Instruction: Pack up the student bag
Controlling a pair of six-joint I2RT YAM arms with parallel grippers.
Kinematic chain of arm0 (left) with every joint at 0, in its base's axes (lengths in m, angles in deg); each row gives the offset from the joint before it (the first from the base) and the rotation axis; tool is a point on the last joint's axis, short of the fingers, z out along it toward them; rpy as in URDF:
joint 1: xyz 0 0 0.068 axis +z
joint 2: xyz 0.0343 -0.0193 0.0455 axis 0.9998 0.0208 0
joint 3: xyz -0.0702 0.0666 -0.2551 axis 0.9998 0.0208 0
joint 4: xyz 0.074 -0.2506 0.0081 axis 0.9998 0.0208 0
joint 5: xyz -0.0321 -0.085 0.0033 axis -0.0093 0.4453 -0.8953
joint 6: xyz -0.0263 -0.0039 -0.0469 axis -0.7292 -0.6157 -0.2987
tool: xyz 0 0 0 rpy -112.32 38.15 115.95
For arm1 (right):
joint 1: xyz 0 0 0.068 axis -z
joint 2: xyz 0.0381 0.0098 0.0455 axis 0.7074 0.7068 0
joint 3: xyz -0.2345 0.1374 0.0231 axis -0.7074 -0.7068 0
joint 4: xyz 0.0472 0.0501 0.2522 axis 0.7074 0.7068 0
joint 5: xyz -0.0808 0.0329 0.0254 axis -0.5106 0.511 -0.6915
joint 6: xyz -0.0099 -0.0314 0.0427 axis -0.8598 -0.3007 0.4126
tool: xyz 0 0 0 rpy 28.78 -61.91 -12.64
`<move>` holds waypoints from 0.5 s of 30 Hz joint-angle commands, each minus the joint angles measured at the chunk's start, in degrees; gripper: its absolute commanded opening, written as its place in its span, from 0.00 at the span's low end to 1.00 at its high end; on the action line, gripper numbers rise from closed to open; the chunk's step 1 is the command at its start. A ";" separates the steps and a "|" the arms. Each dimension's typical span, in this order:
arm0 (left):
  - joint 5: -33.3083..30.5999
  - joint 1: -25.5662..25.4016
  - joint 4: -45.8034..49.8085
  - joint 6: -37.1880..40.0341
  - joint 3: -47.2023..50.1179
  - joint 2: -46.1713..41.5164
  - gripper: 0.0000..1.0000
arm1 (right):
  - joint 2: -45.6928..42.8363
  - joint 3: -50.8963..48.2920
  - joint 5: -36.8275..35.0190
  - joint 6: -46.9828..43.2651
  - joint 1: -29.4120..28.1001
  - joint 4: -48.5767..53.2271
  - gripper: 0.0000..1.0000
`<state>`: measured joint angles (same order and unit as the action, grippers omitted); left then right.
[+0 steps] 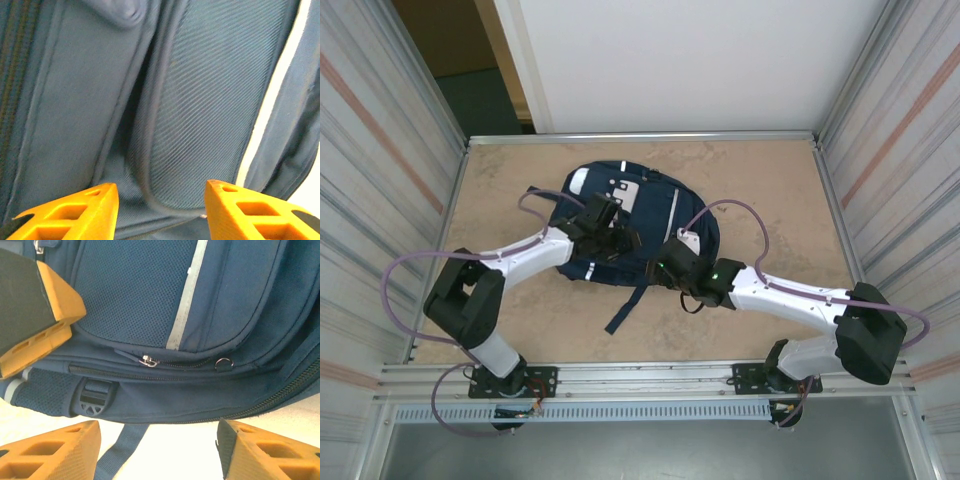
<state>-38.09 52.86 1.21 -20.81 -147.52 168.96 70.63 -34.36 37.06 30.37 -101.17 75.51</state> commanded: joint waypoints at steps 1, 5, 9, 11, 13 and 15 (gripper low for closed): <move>-0.84 0.25 -0.79 2.81 -4.30 2.88 0.46 | -1.63 0.28 -2.42 0.88 0.06 0.06 0.62; 1.20 0.00 -0.72 2.76 -7.85 7.74 0.44 | -1.52 -0.43 -1.98 2.17 -0.02 0.15 0.63; -1.79 -1.07 4.68 2.49 -10.06 9.89 0.45 | -0.81 -0.65 0.64 3.54 -0.07 -0.37 0.64; -6.86 -1.82 10.05 2.01 -11.61 10.02 0.50 | -0.06 -0.35 1.24 3.28 -0.11 0.22 0.64; -10.41 -2.33 12.50 -0.48 -11.85 9.51 0.51 | 0.25 -0.46 1.06 3.49 -0.11 0.41 0.65; -9.71 -2.31 11.37 -1.21 -11.29 9.59 0.50 | 0.39 -0.80 1.14 3.72 -0.11 -0.18 0.65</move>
<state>-43.40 50.72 7.11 -20.22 -158.47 178.65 70.47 -34.38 38.37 32.32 -101.17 75.42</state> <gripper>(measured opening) 0.502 0.647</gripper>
